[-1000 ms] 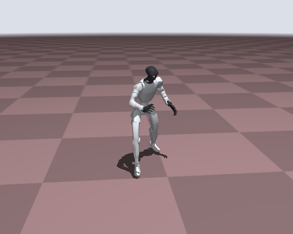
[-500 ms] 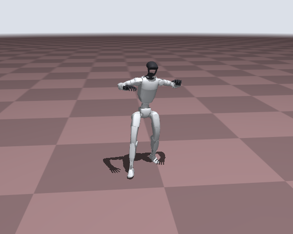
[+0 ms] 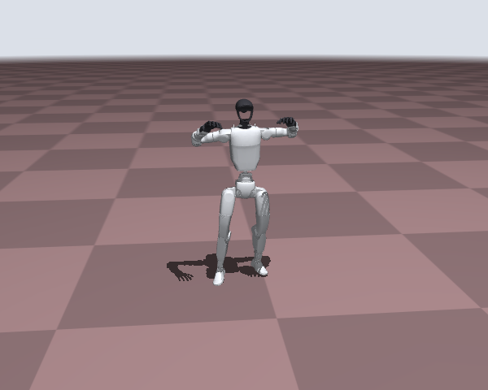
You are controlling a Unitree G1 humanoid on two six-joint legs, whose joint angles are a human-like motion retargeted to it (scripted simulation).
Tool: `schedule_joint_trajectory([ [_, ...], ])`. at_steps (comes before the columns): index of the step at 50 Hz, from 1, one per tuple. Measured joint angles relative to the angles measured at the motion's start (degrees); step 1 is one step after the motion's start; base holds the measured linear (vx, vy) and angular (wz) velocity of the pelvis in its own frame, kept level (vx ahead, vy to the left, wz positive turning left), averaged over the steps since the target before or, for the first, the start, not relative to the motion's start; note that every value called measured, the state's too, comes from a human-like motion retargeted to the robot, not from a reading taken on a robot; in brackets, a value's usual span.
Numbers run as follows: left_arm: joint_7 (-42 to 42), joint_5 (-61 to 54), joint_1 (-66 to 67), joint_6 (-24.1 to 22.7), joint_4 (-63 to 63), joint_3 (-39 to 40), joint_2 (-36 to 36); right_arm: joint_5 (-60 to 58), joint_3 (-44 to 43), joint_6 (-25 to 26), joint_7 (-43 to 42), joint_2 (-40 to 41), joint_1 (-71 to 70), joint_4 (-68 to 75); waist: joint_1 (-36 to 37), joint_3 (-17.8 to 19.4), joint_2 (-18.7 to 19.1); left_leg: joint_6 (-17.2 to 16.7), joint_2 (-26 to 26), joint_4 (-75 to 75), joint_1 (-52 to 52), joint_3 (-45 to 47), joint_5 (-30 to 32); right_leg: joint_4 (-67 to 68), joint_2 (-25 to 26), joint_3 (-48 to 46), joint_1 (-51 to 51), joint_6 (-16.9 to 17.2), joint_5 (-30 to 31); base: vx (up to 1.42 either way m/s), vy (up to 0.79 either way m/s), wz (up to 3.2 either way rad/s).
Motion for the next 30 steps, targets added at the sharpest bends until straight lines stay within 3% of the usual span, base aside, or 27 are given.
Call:
schedule_joint_trajectory([
  [12, -0.9, -0.2, 7.4, 0.5, -1.3, 6.9, -3.0, -0.4, -1.8, 0.4, 0.9, -2.3, -0.4, -0.2, -4.2, 1.4, 1.9, 0.1, 0.0, 1.8, -0.5, 0.8, 1.0, 0.2, -0.3, 0.9, -0.2, 0.0, 0.4, 0.00, -0.01, -0.03],
  [25, -3.1, -4.3, 21.8, 0.3, -6.7, 19.0, -18.3, -1.7, -6.9, 0.1, 0.9, 0.0, 6.1, 1.0, -6.0, 5.0, 2.2, 0.3, 0.2, 3.2, -0.6, 0.3, 2.0, 1.1, -0.6, 0.2, 0.3, 0.0, 0.0, 0.00, -0.02, 0.03],
  [30, -4.3, -5.0, 24.5, 0.5, -7.5, 20.2, -20.5, -1.5, -8.0, 0.2, 1.4, 0.7, 7.6, 0.9, -5.9, 6.0, 2.1, 0.3, 0.5, 3.9, -1.2, -0.4, 2.3, 1.4, -0.6, -0.4, 0.4, -0.1, -0.3, 0.00, -0.07, 0.14],
])
